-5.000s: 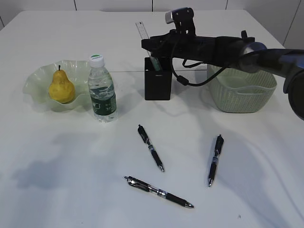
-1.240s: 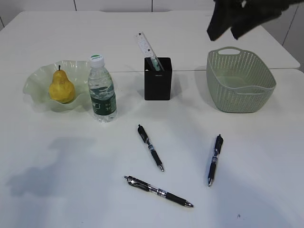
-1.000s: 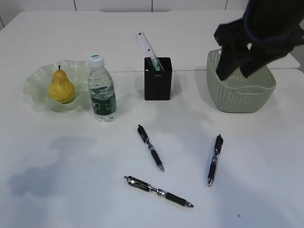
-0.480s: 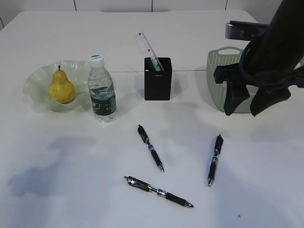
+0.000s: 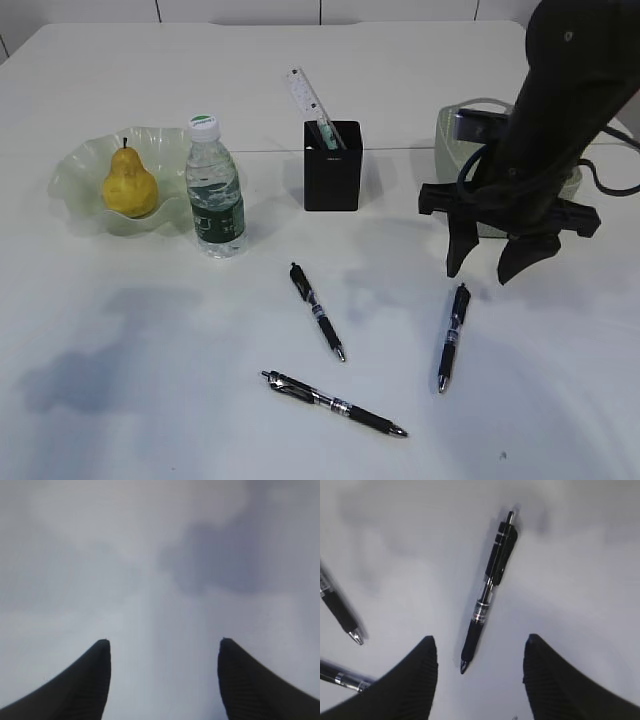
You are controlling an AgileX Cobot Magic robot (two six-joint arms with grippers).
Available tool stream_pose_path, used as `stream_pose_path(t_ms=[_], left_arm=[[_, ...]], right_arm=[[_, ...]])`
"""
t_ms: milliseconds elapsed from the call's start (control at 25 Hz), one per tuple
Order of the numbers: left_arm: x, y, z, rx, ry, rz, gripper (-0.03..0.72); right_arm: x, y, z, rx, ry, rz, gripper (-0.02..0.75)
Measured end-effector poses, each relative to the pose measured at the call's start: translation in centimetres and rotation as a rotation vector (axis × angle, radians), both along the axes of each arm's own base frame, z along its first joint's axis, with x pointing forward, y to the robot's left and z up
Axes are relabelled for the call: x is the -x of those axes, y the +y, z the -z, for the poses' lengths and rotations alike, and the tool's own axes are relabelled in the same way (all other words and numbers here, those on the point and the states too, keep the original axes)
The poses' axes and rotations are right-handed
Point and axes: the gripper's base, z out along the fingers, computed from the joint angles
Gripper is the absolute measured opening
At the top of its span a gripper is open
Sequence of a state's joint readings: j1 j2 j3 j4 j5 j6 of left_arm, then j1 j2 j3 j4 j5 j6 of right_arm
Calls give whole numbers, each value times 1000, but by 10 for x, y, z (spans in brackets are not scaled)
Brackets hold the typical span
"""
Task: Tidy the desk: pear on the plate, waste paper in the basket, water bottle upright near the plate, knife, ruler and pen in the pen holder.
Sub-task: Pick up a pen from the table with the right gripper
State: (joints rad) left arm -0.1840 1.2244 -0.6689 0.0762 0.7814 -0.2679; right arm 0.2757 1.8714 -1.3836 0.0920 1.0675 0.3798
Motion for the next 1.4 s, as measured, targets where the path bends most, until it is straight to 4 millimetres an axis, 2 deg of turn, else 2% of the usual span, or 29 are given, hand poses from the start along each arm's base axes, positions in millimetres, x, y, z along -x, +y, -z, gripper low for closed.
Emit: stream_pose_path(t_ms=[240,600,1160,1400], left_arm=[[0,0,0,0,0,1,475],[0,0,0,0,-2,1,475],[-2,-1,-1,5,-24,2,475],[-3,-1,-1,7,-35,3,475]], right_arm=[[-10,3,29,10,33,21,409],[-19,-1,57,49,51,90,409],[-29,-9,64,21,6,220,408],[-29,-6,80,-1,61,249,408]])
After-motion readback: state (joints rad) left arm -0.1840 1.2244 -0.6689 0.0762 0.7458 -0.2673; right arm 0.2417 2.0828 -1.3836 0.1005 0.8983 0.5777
